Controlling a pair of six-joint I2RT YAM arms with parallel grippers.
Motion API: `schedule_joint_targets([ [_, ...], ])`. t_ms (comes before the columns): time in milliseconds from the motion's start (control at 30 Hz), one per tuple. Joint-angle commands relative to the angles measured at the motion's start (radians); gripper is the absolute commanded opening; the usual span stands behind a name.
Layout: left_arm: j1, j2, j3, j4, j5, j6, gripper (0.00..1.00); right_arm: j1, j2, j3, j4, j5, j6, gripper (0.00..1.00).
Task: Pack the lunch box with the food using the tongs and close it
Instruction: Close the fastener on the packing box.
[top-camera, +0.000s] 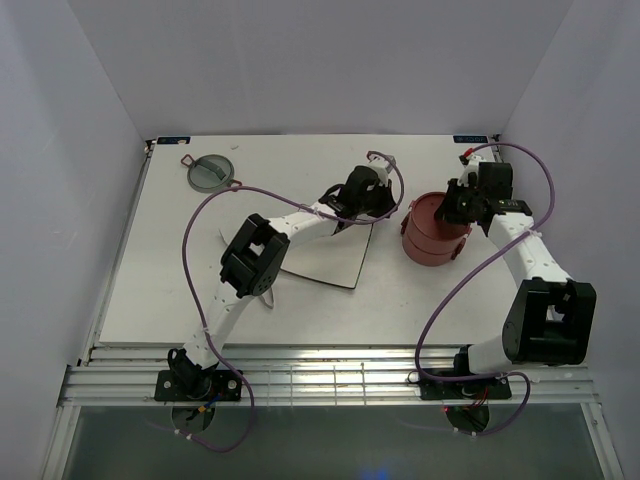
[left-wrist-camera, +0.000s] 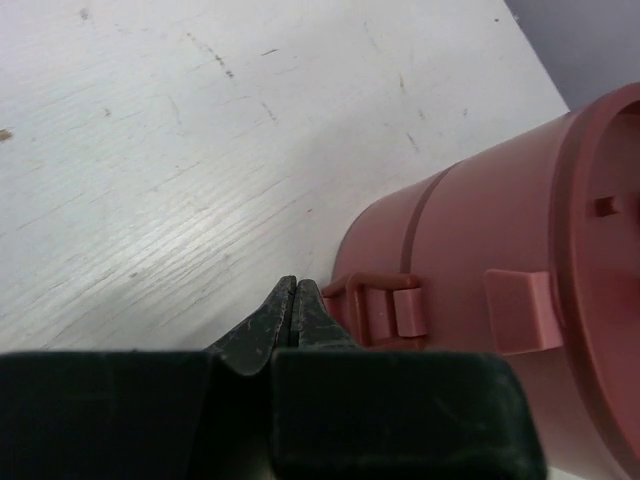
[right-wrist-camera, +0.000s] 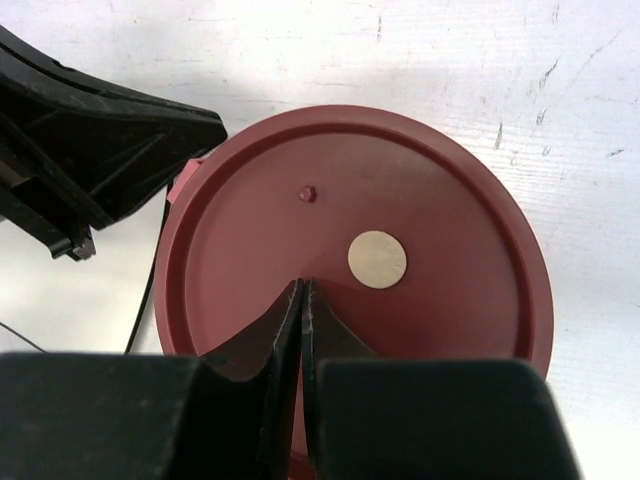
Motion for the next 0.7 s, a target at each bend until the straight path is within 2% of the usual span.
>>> schedule_joint_targets([
  [0, -0.025, -0.006, 0.013, 0.090, 0.075, -0.037, 0.00, 0.015, 0.047, -0.052, -0.029, 0.035, -0.002, 0.08],
  [167, -0.103, 0.115, 0.158, 0.060, 0.233, -0.138, 0.00, 0.060, 0.089, -0.063, -0.003, 0.022, 0.020, 0.08],
  [233, -0.104, 0.109, 0.085, 0.142, 0.349, -0.210, 0.00, 0.072, 0.098, -0.069, 0.015, 0.021, 0.034, 0.08],
  [300, -0.104, 0.093, 0.063, 0.159, 0.362, -0.237, 0.00, 0.078, 0.109, -0.075, 0.026, 0.016, 0.040, 0.08],
  [400, -0.089, 0.045, 0.024, 0.130, 0.298, -0.202, 0.00, 0.078, 0.121, -0.095, 0.047, 0.036, 0.049, 0.08],
  [467, -0.069, 0.002, 0.001, 0.081, 0.198, -0.171, 0.00, 0.080, 0.122, -0.106, 0.053, 0.048, 0.051, 0.08],
  [667, -0.025, -0.057, -0.016, 0.014, 0.089, -0.089, 0.00, 0.077, 0.095, -0.060, 0.021, 0.061, 0.049, 0.08],
])
